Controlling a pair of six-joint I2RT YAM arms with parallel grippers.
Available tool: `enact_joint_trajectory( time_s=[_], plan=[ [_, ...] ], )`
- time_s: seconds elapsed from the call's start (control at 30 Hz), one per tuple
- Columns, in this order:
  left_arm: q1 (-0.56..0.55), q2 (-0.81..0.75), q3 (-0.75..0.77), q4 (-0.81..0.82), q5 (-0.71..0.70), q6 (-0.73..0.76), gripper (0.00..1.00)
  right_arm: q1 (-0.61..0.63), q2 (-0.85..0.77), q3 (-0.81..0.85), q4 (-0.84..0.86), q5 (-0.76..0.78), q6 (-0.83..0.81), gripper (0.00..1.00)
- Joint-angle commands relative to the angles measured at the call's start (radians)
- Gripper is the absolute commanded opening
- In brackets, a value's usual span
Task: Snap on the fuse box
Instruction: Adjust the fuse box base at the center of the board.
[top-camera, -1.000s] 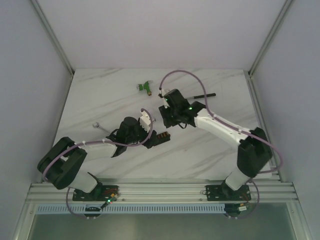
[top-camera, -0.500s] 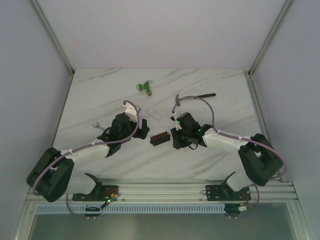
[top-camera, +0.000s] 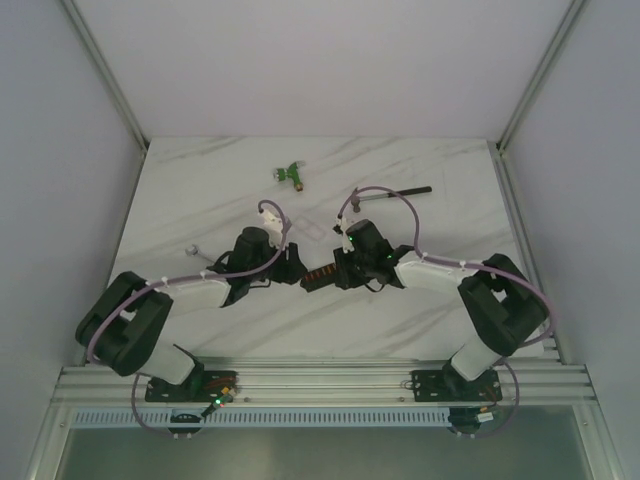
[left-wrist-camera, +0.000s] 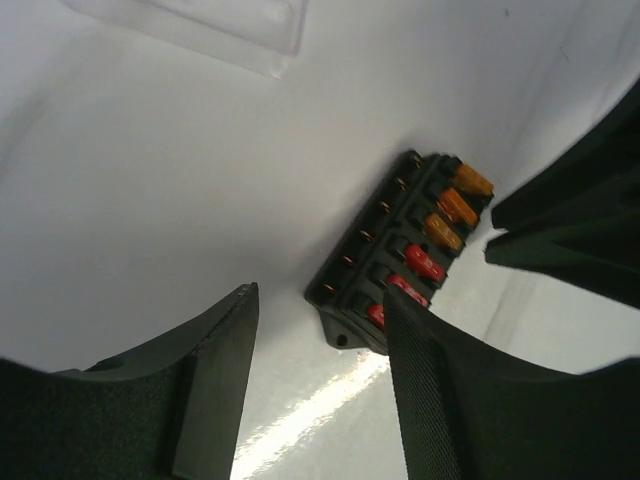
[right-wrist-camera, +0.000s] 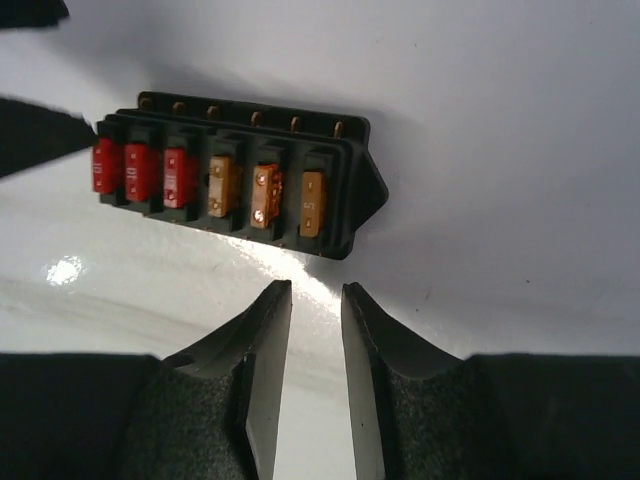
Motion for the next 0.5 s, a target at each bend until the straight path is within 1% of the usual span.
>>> enact_joint_trajectory(
  time_s=[0.0, 0.13, 0.2, 0.37, 0.47],
  plan=[
    [-0.02, 0.066, 0.029, 0.056, 0.142, -0.034, 0.59, 0.0, 0.04, 0.034, 0.02, 0.014, 0.018, 0.32],
    [-0.033, 0.116, 0.04, 0.078, 0.216, -0.046, 0.52, -0.012, 0.076, 0.062, 0.016, 0.019, 0.007, 0.29],
    [-0.048, 0.13, 0.038, 0.093, 0.242, -0.06, 0.5, -0.017, 0.094, 0.081, 0.015, 0.015, -0.004, 0.28],
    [-0.08, 0.16, 0.029, 0.147, 0.307, -0.113, 0.49, -0.028, 0.126, 0.129, 0.016, 0.004, -0.042, 0.29],
    [-0.083, 0.146, 0.017, 0.143, 0.299, -0.132, 0.52, -0.046, 0.121, 0.145, 0.006, 0.0, -0.063, 0.3]
  ],
)
